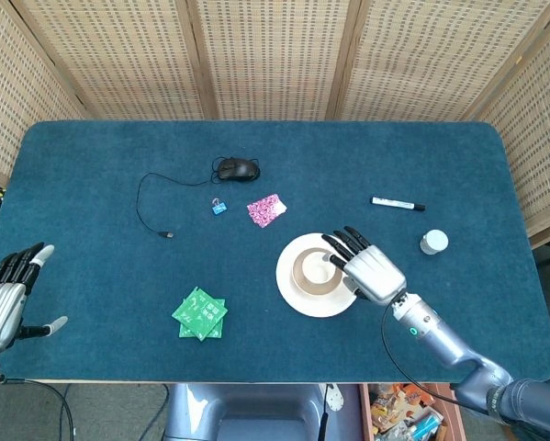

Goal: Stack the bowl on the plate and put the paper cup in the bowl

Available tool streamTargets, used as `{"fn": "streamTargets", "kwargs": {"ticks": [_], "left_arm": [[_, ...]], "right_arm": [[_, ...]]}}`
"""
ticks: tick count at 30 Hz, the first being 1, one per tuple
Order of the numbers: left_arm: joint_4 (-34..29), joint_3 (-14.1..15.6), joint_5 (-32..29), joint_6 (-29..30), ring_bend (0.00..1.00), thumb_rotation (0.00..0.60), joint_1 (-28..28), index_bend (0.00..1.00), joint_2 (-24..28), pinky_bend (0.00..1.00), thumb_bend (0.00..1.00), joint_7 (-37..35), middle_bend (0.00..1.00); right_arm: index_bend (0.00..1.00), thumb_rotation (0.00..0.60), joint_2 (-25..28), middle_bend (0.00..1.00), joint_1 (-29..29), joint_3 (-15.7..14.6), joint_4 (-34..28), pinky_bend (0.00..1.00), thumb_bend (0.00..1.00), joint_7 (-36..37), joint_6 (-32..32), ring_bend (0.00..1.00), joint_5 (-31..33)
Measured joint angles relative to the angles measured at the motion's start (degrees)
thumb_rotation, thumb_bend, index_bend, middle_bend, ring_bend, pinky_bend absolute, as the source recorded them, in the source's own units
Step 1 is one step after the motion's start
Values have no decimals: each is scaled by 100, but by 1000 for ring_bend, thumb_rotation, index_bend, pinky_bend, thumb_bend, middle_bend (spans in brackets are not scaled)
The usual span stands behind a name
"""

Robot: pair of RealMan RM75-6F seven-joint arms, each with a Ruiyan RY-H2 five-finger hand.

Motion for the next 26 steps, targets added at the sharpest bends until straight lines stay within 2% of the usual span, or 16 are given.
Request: {"fn": "streamTargets", "kwargs": {"ticks": [6,8,10,12,19,26], "left_arm": [[-1,22,87,94,0,600,57,0,52,0,0,-136,0],[17,34,139,146,0,600,86,0,67,0,0,-184,0],[35,48,195,189,0,600,111,0,68,0,0,-201,0],[59,66,268,257,0,600,142,0,57,0,0,-203,0],[176,101,500,489,0,600,232,0,-73,0,0,-175,0],[258,130,701,673,0,600,310,0,-143,0,0,-218,0]], "right_arm": [[220,600,357,25,-283,-74,-277,0,445,89,505,0,-133],[184,600,536,11,-472,-124,-391,0,345,167,829,0,-206],[91,600,671,0,-710,-160,-461,0,137,205,1196,0,-243],[20,600,762,0,-970,-190,-526,0,23,226,1517,0,-227],[0,600,963,0,-1993,-290,-815,0,0,268,2450,0,105],[0,600,925,0,-2561,-262,-816,0,0,365,3027,0,256]]}}
